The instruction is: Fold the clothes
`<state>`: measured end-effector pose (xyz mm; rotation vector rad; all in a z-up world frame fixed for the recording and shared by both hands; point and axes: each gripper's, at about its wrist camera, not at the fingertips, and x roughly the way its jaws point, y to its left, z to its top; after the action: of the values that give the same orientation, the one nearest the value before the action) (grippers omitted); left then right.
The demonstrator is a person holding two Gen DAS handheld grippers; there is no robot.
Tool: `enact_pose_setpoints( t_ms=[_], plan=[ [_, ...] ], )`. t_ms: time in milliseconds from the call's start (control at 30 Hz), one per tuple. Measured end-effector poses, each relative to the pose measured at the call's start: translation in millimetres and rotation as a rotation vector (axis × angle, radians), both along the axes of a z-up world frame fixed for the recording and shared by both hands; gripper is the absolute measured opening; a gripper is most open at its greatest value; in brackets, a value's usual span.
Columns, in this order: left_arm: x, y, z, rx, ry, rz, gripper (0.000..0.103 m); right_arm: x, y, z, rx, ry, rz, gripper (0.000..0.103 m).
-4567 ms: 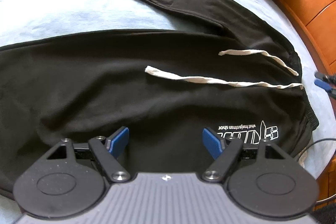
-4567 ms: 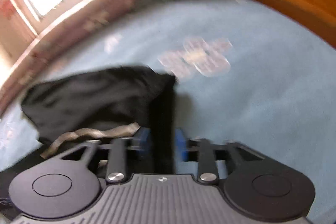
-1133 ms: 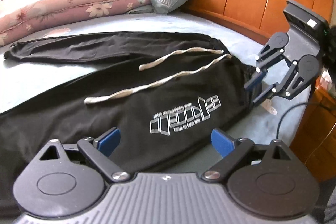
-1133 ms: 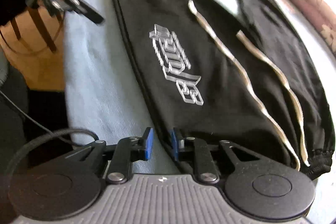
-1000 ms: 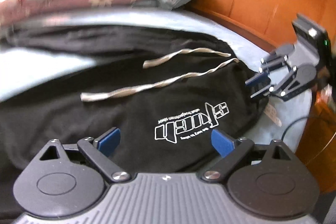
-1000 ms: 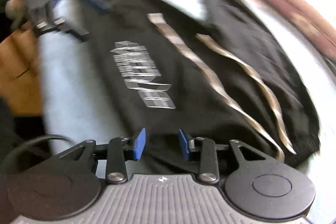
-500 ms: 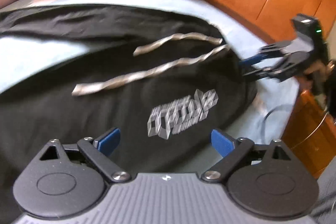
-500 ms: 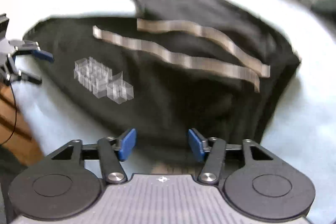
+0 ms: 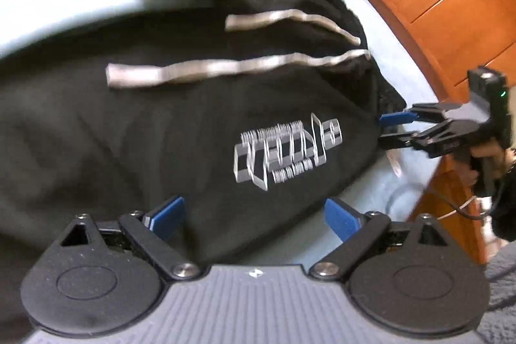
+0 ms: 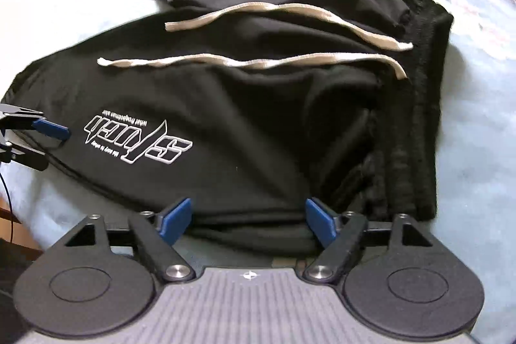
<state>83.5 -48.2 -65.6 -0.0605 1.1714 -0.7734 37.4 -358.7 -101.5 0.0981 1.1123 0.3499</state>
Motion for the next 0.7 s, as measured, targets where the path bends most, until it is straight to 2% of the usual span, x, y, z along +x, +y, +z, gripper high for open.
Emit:
enact_pose_setpoints(
  t_ms=[67, 167, 200, 333, 400, 567, 633, 700],
  plan=[
    [14, -4, 10, -0.010, -0.045, -0.002, 0.094, 8, 5, 10, 0.030, -0.025, -0.014, 0.082],
    [31, -13, 8, -0.033, -0.035, 0.013, 0.094, 35, 20, 13, 0.079, -0.072, -0.048, 0.084],
    [32, -16, 3, -0.019, -0.024, 0.012, 0.094, 45, 26, 9, 0.092, -0.076, -0.062, 0.084],
    [21, -11, -18, 0.059, 0.012, 0.016, 0.093, 62, 39, -16, 0.047, -0.001, -0.095, 0.084],
    [11, -1, -21, 0.038, 0.009, 0.038, 0.094, 59, 41, -22, 0.025, 0.013, -0.095, 0.089],
    [4, 18, -20, 0.007, 0.077, 0.124, 0.094, 50, 42, -26, 0.008, 0.050, -0.132, 0.101],
    [7, 17, -15, 0.041, 0.069, 0.136, 0.094, 49, 43, -28, 0.007, 0.051, -0.141, 0.103],
    [11, 12, -6, 0.078, 0.020, 0.127, 0.094, 50, 45, -29, 0.003, 0.052, -0.151, 0.103]
  ],
)
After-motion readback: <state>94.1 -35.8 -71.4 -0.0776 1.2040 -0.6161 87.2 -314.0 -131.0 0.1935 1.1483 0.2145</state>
